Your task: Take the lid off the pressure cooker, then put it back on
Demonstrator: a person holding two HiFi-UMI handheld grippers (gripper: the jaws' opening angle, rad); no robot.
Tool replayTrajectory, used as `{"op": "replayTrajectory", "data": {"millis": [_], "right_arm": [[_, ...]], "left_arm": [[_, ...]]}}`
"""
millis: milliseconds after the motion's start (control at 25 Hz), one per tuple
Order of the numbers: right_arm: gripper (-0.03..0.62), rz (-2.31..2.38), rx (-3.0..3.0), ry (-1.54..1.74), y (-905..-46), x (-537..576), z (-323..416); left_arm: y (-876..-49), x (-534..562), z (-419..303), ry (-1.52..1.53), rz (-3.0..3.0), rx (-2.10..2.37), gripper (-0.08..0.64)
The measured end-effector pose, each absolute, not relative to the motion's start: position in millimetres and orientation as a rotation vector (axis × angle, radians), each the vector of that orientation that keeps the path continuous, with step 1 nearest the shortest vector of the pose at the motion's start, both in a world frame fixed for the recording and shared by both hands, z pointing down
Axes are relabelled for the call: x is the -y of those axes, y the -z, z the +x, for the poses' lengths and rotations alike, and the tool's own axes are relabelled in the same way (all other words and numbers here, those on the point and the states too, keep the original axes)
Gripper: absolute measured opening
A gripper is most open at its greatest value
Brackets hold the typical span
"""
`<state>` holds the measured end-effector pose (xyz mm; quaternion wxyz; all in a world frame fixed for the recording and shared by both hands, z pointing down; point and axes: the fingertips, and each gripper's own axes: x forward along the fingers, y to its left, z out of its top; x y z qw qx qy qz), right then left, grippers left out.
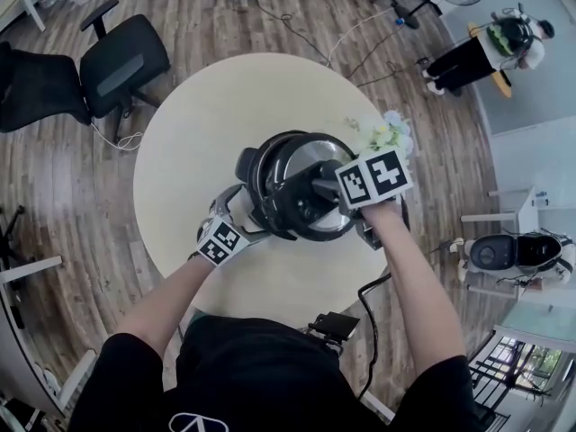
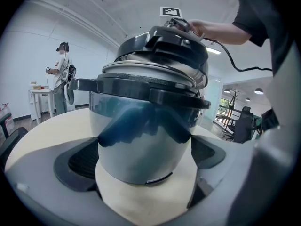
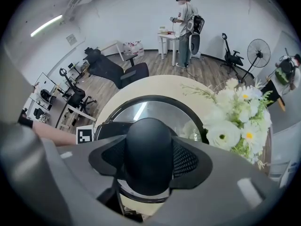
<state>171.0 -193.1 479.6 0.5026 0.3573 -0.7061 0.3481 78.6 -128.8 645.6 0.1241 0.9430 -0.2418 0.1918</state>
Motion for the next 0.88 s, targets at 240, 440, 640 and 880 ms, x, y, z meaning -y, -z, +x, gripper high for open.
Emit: {"op": "replayTrajectory", "data": {"millis": [240,440,640,880], "right_arm": [[0.287,0.817,1.694,-0.816,-492,211,149],[0.287,0.751,1.676,-0.79,-498,215,137],[0.287,0.677,1.657,-0.725,-504,213,130],[0.287,0.639,1.625,-0.66,-516,211,124]], "left_arm": [[-653,128,77,-0.558,2.742,0.7,0.591],[-654,129,77,-0.539,2.745,0.698,0.591],[-657,129,74,-0.549,2.74,0.698,0.591],[-657,130,74,-0.541,2.753,0.698,0.591]]}}
